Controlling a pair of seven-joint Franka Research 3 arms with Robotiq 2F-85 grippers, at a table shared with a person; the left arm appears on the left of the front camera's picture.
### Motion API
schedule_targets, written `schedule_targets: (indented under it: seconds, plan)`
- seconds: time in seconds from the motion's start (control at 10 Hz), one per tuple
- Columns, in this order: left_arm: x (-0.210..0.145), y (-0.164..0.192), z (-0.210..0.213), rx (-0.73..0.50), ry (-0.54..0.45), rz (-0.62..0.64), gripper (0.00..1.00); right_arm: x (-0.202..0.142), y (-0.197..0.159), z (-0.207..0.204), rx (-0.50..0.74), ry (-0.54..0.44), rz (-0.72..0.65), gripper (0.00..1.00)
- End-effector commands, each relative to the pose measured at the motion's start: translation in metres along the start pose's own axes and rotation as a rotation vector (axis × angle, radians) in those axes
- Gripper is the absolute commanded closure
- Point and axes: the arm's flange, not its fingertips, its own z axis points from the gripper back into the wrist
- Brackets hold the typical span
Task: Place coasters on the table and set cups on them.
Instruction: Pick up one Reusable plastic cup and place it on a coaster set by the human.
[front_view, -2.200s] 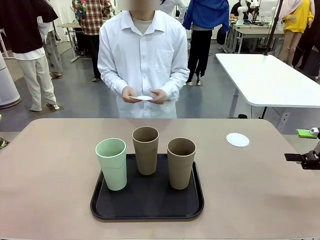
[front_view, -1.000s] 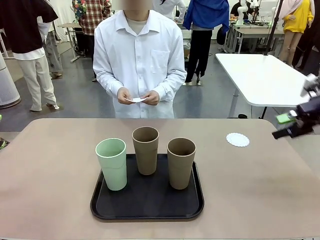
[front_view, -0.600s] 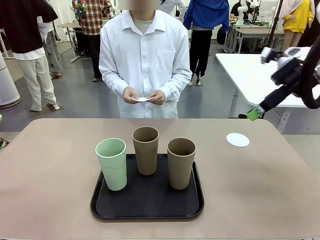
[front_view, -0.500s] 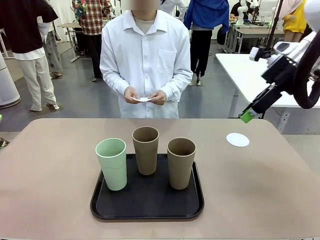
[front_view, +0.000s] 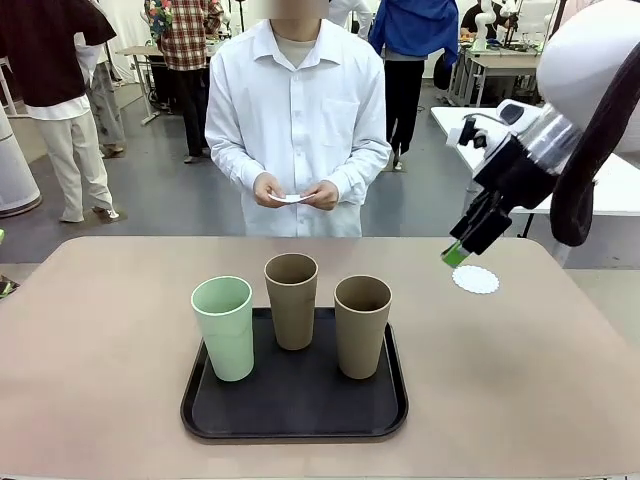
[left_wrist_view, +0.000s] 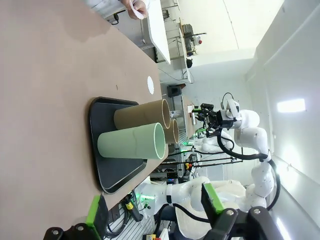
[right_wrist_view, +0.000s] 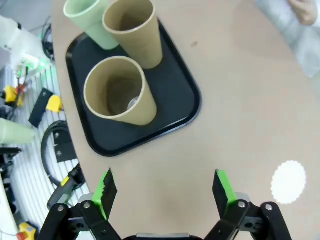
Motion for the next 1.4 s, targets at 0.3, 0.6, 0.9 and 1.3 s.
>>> schedule_targets:
  seconds: [0.3,0.6,0.9,1.3]
  plan:
    - [-0.001,0.000,0.002,-0.007,-0.003,-0.006,0.00,0.000,-0.001,0.004,-0.001,-0.010,-0.003,0.00]
    - [-0.001,0.000,0.002,-0.007,-0.003,-0.006,0.00,-0.065,-0.047,-0.027,0.110,-0.327,0.140,0.00]
    - [-0.001,0.000,0.002,-0.007,-0.003,-0.006,0.00,-0.100,-0.072,-0.036,0.142,-0.685,0.155,0.00]
    - [-0.001,0.000,0.002,-0.007,-0.003,-0.006,0.00,-0.118,-0.085,-0.075,0.191,-0.731,0.176,0.00]
